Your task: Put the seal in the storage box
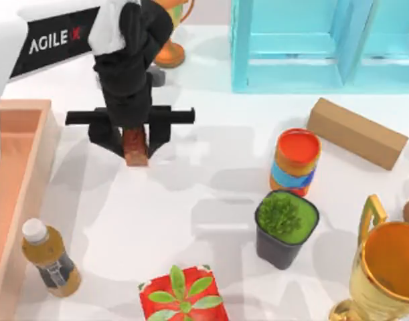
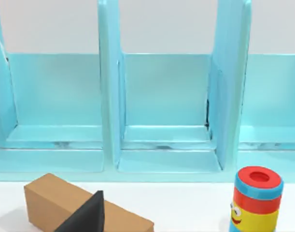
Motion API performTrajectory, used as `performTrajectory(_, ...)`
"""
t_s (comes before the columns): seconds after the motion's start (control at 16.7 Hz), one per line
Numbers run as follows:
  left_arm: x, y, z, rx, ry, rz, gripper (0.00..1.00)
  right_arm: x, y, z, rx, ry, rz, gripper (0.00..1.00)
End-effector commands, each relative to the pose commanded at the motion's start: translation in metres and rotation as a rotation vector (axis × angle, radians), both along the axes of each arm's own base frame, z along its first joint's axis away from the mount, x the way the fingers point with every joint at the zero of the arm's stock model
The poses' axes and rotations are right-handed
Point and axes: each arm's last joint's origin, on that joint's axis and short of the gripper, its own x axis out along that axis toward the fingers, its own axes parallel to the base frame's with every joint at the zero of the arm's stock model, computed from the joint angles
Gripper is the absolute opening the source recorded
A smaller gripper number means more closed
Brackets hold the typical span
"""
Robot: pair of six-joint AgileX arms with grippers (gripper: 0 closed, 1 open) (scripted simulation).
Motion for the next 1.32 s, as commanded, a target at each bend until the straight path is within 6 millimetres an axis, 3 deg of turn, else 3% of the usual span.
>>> performTrajectory(0.36, -0.005, 0.002, 0.06, 0.009, 0.024, 0.0, 0.0, 0.0, 0.0, 0.0, 0.0, 0.0, 0.0, 1.0)
performTrajectory(0.72, -0.005, 0.008, 0.065, 0.007, 0.021, -0.004, 0.0, 0.0, 0.0, 0.0, 0.0, 0.0, 0.0, 1.0)
performTrajectory(0.9, -0.005, 0.04, 0.073, 0.005, 0.022, -0.024, 0.0, 0.0, 0.0, 0.0, 0.0, 0.0, 0.0, 1.0)
performTrajectory(1.32, -0.015, 0.152, 0.09, 0.008, 0.019, 0.011, 0.0, 0.0, 0.0, 0.0, 0.0, 0.0, 0.0, 1.0)
